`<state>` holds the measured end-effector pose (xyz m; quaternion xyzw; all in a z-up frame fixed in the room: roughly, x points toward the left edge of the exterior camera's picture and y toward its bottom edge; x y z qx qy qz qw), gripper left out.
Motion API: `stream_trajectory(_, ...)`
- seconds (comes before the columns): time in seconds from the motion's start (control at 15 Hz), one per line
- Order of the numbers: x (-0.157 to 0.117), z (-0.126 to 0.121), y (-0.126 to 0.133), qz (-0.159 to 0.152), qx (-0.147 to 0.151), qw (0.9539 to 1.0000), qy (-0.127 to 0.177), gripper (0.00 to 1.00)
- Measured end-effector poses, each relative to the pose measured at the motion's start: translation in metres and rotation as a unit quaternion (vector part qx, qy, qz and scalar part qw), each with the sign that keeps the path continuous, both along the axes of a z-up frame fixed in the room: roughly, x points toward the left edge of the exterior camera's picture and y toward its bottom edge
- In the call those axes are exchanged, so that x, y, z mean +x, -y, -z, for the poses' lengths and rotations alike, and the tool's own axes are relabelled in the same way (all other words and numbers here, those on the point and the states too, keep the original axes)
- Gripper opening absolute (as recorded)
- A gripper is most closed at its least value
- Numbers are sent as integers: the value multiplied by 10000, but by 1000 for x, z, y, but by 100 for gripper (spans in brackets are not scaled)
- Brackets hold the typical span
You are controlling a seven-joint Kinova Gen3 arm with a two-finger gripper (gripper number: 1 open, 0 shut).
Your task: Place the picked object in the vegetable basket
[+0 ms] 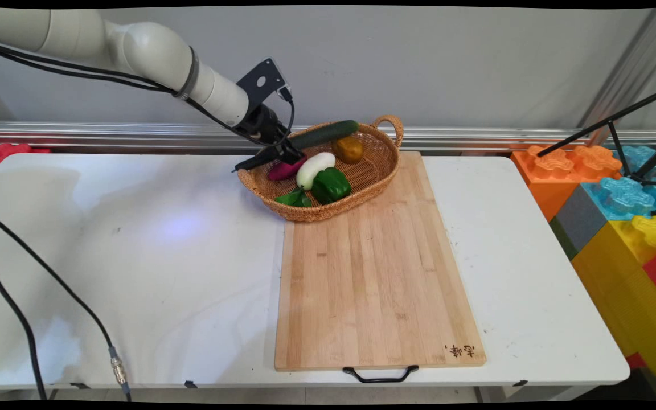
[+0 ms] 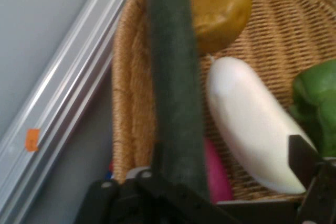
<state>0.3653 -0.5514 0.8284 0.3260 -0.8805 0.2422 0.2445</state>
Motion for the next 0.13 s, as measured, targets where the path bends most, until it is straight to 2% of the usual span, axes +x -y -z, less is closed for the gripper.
stream_trajectory(0.13, -9, -1, -1, 92, 54, 9998, -142, 100)
